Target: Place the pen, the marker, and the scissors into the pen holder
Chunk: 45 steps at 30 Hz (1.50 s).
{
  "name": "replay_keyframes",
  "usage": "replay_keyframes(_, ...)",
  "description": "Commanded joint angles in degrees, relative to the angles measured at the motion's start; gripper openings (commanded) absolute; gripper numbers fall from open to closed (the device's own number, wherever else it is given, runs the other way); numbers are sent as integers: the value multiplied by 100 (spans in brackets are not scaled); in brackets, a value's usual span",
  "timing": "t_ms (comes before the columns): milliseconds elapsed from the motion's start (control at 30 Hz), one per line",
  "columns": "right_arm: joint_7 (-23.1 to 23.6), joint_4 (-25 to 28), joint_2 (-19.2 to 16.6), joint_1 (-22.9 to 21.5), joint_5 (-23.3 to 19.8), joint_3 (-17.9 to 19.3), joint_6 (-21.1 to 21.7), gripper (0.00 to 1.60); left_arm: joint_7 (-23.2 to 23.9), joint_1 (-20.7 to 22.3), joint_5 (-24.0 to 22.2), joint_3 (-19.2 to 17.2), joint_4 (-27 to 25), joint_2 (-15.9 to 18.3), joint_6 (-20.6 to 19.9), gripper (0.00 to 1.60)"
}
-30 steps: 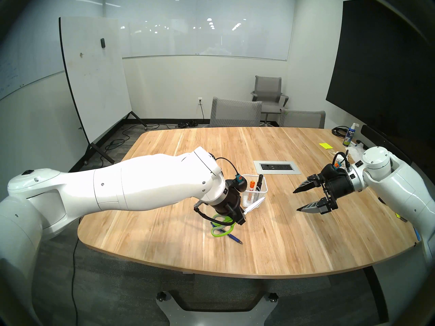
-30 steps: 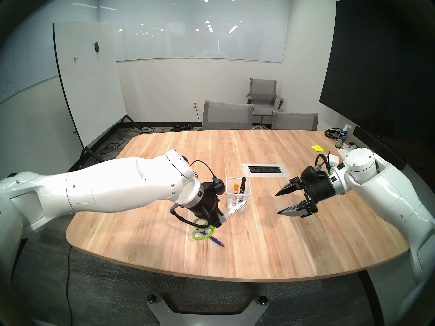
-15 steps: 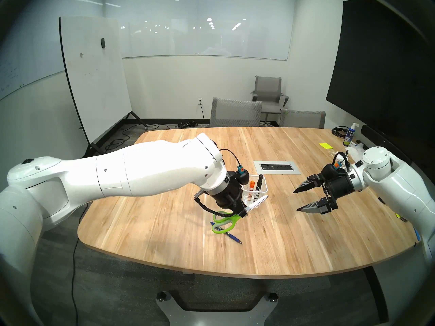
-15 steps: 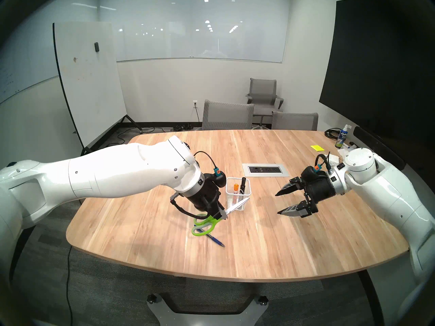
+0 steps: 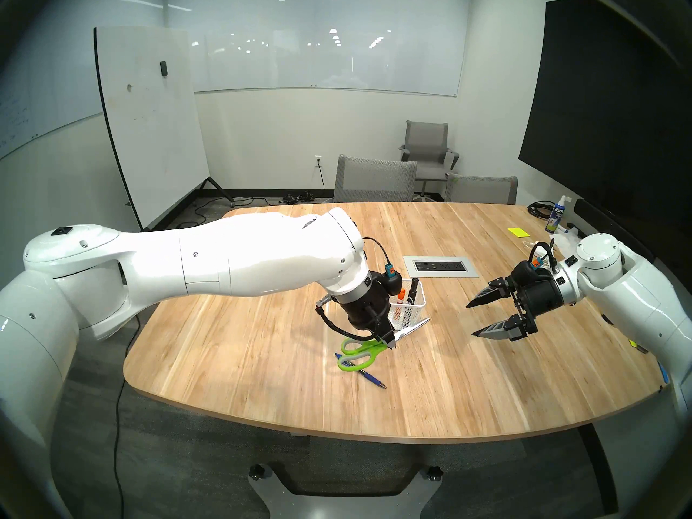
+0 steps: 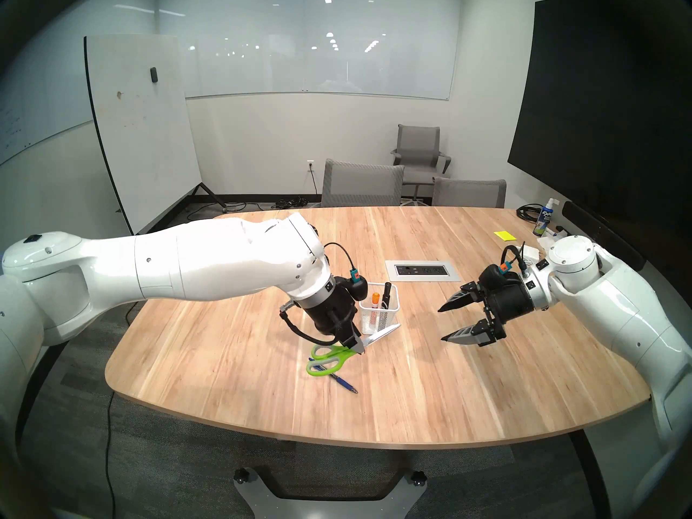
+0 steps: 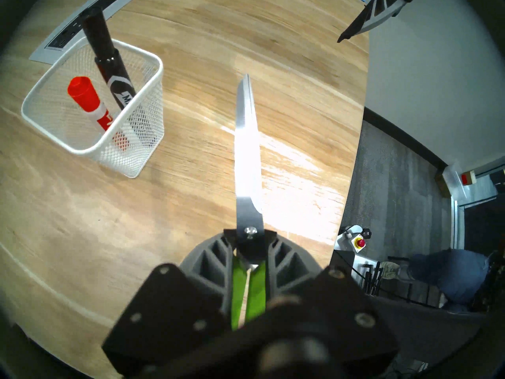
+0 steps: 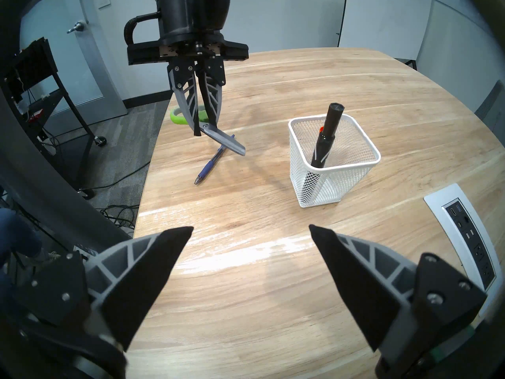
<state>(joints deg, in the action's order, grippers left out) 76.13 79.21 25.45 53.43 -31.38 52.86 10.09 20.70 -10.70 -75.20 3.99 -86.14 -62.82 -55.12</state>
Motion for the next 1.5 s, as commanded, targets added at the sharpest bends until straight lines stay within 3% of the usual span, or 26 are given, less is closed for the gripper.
replay_keyframes(0, 4, 10, -35, -60, -28, 59, 9, 160, 328, 250, 118, 89, 259, -548, 12, 0)
replay_keyframes(367, 4, 11, -35, -59, -29, 60, 10, 160, 580, 323, 339, 328, 448, -829, 12, 0)
replay_keyframes(1067, 104, 449, -163, -75, 599, -22, -285, 160, 593, 200, 346, 413, 199, -703, 12, 0)
replay_keyframes(1267, 172, 654, -293, 58, 711, -46, -445, 160, 736, 205, 363, 517, 366, -835, 12, 0)
replay_keyframes(1467, -104, 923, -449, 375, 781, -25, -632, 160, 922, 179, 329, 568, 570, -949, 20, 0)
